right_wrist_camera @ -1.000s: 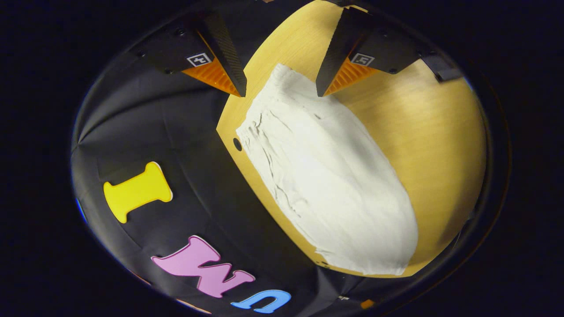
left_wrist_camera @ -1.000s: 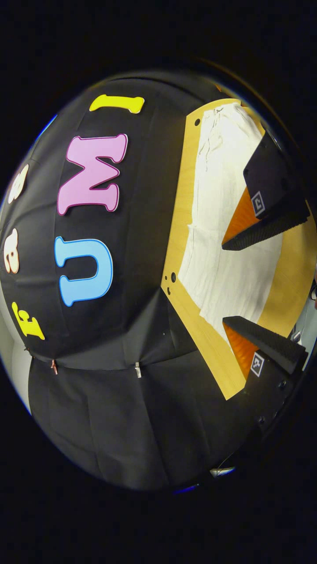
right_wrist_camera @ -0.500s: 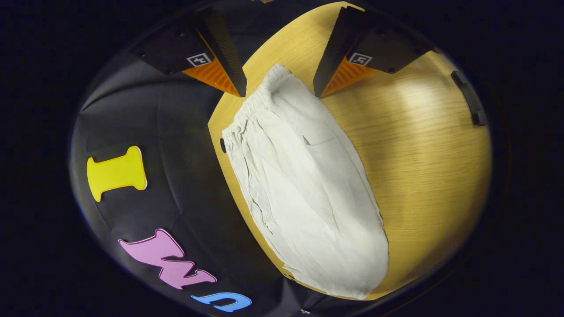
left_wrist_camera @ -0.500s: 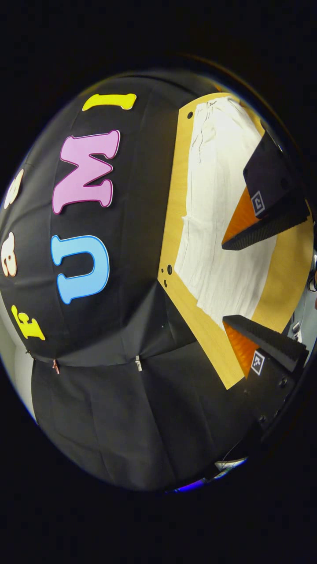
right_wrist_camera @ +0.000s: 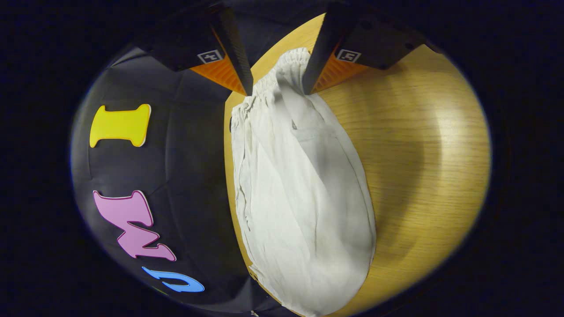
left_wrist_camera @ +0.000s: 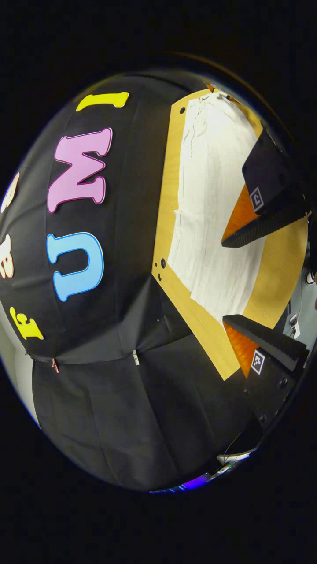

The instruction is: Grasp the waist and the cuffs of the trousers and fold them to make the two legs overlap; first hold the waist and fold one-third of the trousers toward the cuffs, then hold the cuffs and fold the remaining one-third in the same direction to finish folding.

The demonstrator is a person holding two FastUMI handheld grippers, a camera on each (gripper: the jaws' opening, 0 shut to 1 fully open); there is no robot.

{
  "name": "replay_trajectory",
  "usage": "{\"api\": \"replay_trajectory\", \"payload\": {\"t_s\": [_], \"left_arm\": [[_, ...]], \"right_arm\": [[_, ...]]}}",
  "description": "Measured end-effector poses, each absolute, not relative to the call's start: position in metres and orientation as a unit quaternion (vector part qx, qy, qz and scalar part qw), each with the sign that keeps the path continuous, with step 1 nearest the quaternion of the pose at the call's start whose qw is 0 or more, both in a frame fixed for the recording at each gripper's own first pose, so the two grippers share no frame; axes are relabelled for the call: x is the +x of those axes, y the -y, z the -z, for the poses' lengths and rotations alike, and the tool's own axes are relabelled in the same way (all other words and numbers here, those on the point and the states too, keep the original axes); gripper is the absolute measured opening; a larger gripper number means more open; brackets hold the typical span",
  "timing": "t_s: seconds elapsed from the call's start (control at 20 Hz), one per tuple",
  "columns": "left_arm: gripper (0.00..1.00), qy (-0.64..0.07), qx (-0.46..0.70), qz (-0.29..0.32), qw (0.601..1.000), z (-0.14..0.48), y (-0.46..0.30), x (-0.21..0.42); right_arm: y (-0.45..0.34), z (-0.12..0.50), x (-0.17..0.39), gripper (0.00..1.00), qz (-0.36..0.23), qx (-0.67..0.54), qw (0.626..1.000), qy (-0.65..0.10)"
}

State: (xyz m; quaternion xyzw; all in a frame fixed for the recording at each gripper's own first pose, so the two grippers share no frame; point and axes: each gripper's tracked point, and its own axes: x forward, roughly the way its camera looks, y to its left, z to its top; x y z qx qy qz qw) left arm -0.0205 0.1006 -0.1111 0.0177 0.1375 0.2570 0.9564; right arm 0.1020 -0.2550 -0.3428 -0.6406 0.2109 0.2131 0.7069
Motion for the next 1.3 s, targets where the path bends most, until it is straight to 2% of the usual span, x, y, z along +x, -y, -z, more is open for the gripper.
{"api": "replay_trajectory", "payload": {"t_s": [0.25, 0.3, 0.35, 0.4, 0.5, 0.55, 0.65, 0.9, 1.1, 1.3], "left_arm": [[0.98, -0.156, 0.014, -0.266, 0.951, 0.12, -0.112, -0.028], [0.98, -0.161, 0.013, -0.267, 0.95, 0.124, -0.116, -0.028], [0.98, -0.163, 0.012, -0.265, 0.95, 0.126, -0.118, -0.027], [0.98, -0.166, 0.013, -0.263, 0.95, 0.13, -0.119, -0.025], [0.97, -0.182, 0.02, -0.258, 0.949, 0.142, -0.131, -0.022], [0.97, -0.19, 0.027, -0.253, 0.948, 0.147, -0.137, -0.019], [0.97, -0.203, 0.051, -0.238, 0.948, 0.159, -0.153, -0.012], [0.97, -0.261, 0.158, -0.191, 0.933, 0.204, -0.22, -0.002], [0.96, -0.305, 0.286, -0.142, 0.897, 0.234, -0.267, 0.003], [0.96, -0.343, 0.328, -0.132, 0.87, 0.259, -0.31, 0.006]], "right_arm": [[0.254, 0.356, 0.096, 0.46, -0.235, -0.627, 0.689, -0.275], [0.253, 0.359, 0.093, 0.34, -0.246, -0.625, 0.681, -0.291], [0.255, 0.361, 0.09, 0.3, -0.247, -0.627, 0.674, -0.302], [0.255, 0.359, 0.087, 0.14, -0.25, -0.626, 0.67, -0.311], [0.258, 0.361, 0.085, 0.16, -0.245, -0.618, 0.663, -0.344], [0.259, 0.362, 0.083, 0.09, -0.245, -0.613, 0.66, -0.36], [0.254, 0.364, 0.083, 0.09, -0.254, -0.599, 0.653, -0.388], [0.248, 0.363, 0.074, 0.05, -0.276, -0.55, 0.643, -0.455], [0.245, 0.361, 0.072, 0.05, -0.281, -0.562, 0.63, -0.458], [0.245, 0.361, 0.071, 0.05, -0.277, -0.577, 0.617, -0.458]]}}
